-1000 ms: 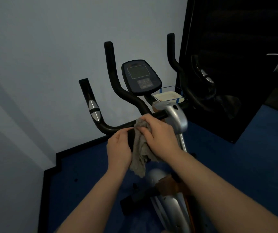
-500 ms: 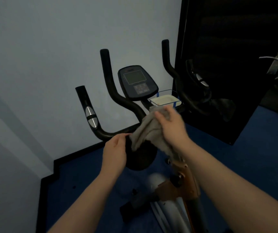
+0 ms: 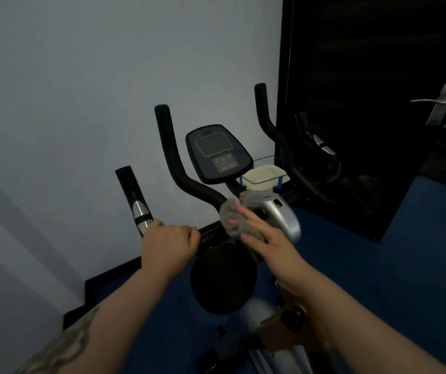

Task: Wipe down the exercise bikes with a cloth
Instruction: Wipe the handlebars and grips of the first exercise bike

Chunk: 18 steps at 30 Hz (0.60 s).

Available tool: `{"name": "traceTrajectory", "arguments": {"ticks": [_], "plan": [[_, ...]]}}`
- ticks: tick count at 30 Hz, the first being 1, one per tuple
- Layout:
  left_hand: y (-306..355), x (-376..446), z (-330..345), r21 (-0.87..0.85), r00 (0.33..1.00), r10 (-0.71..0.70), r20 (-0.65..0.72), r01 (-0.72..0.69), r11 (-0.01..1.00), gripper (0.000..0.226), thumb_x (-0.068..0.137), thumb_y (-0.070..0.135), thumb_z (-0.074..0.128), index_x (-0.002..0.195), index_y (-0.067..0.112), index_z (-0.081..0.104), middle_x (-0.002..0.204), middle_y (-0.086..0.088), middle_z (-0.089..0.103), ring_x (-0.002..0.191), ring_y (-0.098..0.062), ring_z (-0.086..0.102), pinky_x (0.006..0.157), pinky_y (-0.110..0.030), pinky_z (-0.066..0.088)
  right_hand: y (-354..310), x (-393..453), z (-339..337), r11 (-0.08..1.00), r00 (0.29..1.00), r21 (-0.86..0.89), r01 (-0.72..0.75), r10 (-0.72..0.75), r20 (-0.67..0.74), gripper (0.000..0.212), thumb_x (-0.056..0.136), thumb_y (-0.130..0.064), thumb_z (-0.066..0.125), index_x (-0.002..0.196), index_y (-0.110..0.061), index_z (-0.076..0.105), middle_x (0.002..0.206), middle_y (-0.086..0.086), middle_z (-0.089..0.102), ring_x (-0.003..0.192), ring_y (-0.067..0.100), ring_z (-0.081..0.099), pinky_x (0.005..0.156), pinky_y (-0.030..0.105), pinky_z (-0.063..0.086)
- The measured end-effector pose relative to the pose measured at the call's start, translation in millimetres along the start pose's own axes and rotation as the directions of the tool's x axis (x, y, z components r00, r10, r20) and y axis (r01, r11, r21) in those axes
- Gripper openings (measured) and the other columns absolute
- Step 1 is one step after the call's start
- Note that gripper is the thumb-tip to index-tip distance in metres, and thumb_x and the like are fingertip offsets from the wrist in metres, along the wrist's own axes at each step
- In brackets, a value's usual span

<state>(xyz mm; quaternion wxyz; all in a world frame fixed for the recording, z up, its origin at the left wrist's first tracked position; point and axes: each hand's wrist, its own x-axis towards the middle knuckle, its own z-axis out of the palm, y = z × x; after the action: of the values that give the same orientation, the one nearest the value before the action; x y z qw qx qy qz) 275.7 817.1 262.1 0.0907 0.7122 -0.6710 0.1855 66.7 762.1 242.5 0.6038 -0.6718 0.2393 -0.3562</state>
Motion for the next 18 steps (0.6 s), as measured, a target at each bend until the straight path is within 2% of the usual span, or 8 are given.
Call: {"name": "traceTrajectory", "arguments": {"ticks": [3, 5, 7, 9, 11, 14, 18], "plan": [[-2, 0, 4, 0.131, 0.987, 0.139, -0.086, -0.128, 0.983, 0.027, 0.069, 0.008, 0.048, 0.044, 0.016, 0.039, 0.037, -0.001, 0.044, 0.029, -0.021, 0.033, 0.056, -0.027, 0.025, 4, 6, 1, 0.952, 0.992, -0.279, 0.123, -0.127, 0.005, 0.041, 0.094, -0.002, 0.056, 0.131, -0.017, 0.059, 0.149, -0.020, 0.036, 0.135, -0.007, 0.034, 0.110, 0.014, 0.029], [-3, 0, 6, 0.139, 0.985, 0.141, -0.099, -0.127, 0.982, 0.028, 0.061, 0.003, 0.061, 0.044, 0.014, 0.040, 0.038, -0.003, 0.045, 0.029, -0.021, 0.035, 0.054, -0.027, 0.026, -3, 26, 8, 0.884, 0.982, -0.430, 0.183, -0.189, 0.028, 0.046, 0.092, 0.002, 0.057, 0.133, -0.017, 0.057, 0.149, -0.013, 0.034, 0.135, -0.004, 0.033, 0.112, 0.015, 0.025], [-4, 0, 10, 0.161, 0.979, 0.155, -0.131, -0.133, 0.978, 0.036, 0.055, -0.002, 0.071, 0.044, 0.013, 0.040, 0.037, -0.003, 0.044, 0.029, -0.021, 0.034, 0.054, -0.026, 0.028, -9, 43, 13, 0.837, 0.975, -0.510, 0.199, -0.223, 0.016, 0.047, 0.090, 0.002, 0.057, 0.132, -0.017, 0.058, 0.148, -0.008, 0.037, 0.135, 0.005, 0.035, 0.115, 0.023, 0.027], [-3, 1, 12, 0.177, 0.975, 0.175, -0.135, -0.150, 0.973, 0.041, 0.048, -0.003, 0.077, 0.044, 0.013, 0.040, 0.037, -0.003, 0.044, 0.029, -0.020, 0.033, 0.054, -0.026, 0.028, -5, 42, 15, 0.828, 0.971, -0.528, 0.187, -0.238, -0.029, 0.046, 0.089, 0.002, 0.059, 0.130, -0.019, 0.059, 0.149, -0.008, 0.037, 0.135, 0.007, 0.037, 0.115, 0.022, 0.028], [-5, 0, 16, 0.187, 0.970, 0.189, -0.151, -0.160, 0.969, 0.042, 0.046, -0.004, 0.078, 0.044, 0.013, 0.039, 0.037, -0.003, 0.043, 0.029, -0.019, 0.032, 0.055, -0.026, 0.026, 5, 24, 17, 0.885, 0.969, -0.431, 0.175, -0.233, -0.085, 0.048, 0.089, 0.003, 0.060, 0.131, -0.021, 0.058, 0.151, -0.011, 0.036, 0.135, 0.001, 0.036, 0.111, 0.016, 0.028], [-8, 0, 20, 0.182, 0.968, 0.192, -0.160, -0.162, 0.970, 0.043, 0.047, -0.005, 0.076, 0.047, 0.013, 0.037, 0.038, -0.004, 0.042, 0.030, -0.019, 0.030, 0.055, -0.027, 0.024, 14, -1, 13, 0.937, 0.952, -0.277, 0.212, -0.262, -0.160, 0.042, 0.093, 0.000, 0.058, 0.131, -0.017, 0.059, 0.149, -0.008, 0.041, 0.134, -0.001, 0.039, 0.109, 0.016, 0.032], [-5, 2, 20, 0.145, 0.971, 0.148, -0.189, -0.122, 0.982, 0.048, 0.045, -0.005, 0.079, 0.043, 0.014, 0.035, 0.035, -0.002, 0.039, 0.028, -0.018, 0.028, 0.051, -0.027, 0.030, 0, 28, 3, 0.872, 0.963, -0.469, 0.142, -0.231, -0.138, 0.040, 0.094, -0.003, 0.056, 0.132, -0.014, 0.059, 0.141, -0.005, 0.051, 0.129, 0.001, 0.045, 0.109, 0.018, 0.035]]}}
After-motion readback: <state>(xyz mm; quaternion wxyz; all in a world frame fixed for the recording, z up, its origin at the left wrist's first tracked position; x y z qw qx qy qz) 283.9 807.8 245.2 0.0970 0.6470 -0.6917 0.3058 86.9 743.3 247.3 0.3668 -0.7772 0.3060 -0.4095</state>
